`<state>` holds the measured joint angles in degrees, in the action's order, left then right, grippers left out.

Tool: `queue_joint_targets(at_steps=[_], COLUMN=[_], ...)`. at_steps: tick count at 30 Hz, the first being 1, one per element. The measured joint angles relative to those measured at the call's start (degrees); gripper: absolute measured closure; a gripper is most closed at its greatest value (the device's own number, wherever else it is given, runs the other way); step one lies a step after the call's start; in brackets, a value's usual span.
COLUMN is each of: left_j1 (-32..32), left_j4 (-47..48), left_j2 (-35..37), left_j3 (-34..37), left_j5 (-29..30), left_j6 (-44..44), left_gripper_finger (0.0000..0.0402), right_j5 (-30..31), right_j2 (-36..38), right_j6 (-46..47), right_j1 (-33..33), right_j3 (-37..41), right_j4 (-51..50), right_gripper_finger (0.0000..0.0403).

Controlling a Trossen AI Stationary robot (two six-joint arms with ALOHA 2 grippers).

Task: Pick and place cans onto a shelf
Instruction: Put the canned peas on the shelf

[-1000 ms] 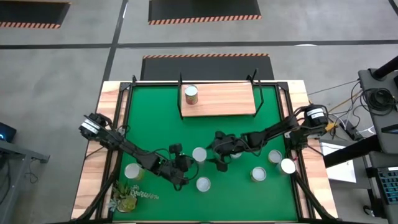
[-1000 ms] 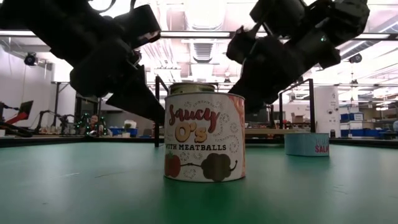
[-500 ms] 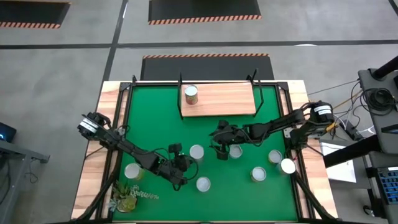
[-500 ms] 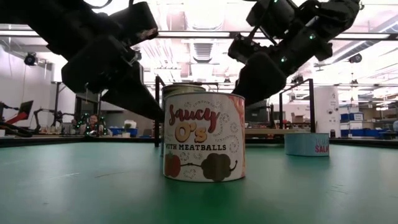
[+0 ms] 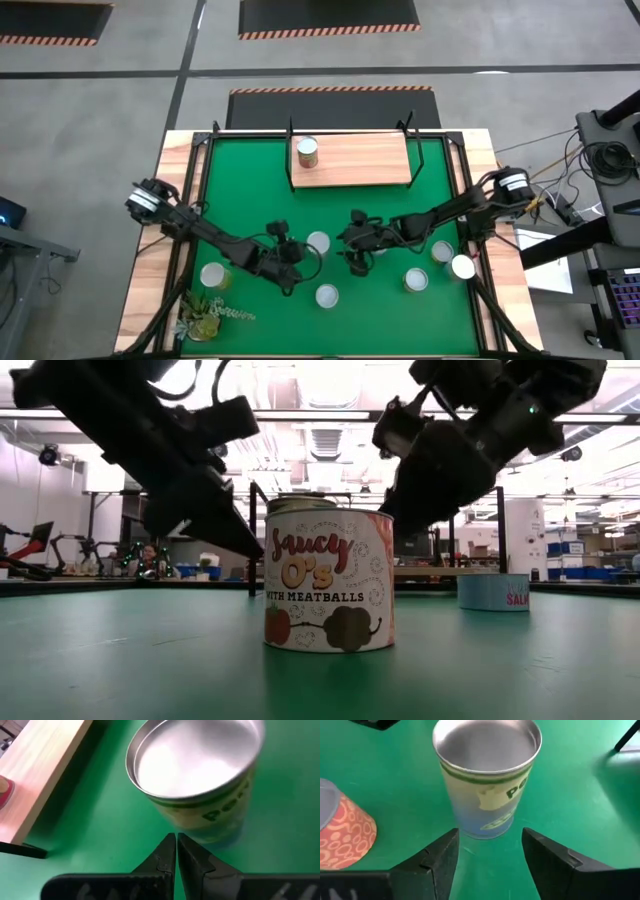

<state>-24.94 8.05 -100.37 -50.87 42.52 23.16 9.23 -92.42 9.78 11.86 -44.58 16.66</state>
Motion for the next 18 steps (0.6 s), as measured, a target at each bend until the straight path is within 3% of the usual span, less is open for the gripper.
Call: queue_joint_targets(at_steps=[6, 11, 18], left_j1=[0.19, -0.02, -0.38], left_j4=[-2.42, -2.67, 0.49], left_j2=[-1.01, -0.93, -0.83], left_j3=[0.00, -1.05, -2.78], left_j5=[-2.13, -6.81, -9.75], left_j6=[0.09, 0.50, -0.10], left_gripper_finger=[0.0402, 0.0402, 0.0402], right_j5=[1.44, 10.14, 8.84], right_j2=[-3.36, -2.82, 0.45], right_j6=[3.83, 0.60, -2.36], right_j1=[-0.13, -0.52, -2.87], right_j3=[-0.04, -0.11, -0.13], right_j4=[6.34, 5.59, 0.15], right_gripper_finger=[0.0150, 0.0125, 0.0128])
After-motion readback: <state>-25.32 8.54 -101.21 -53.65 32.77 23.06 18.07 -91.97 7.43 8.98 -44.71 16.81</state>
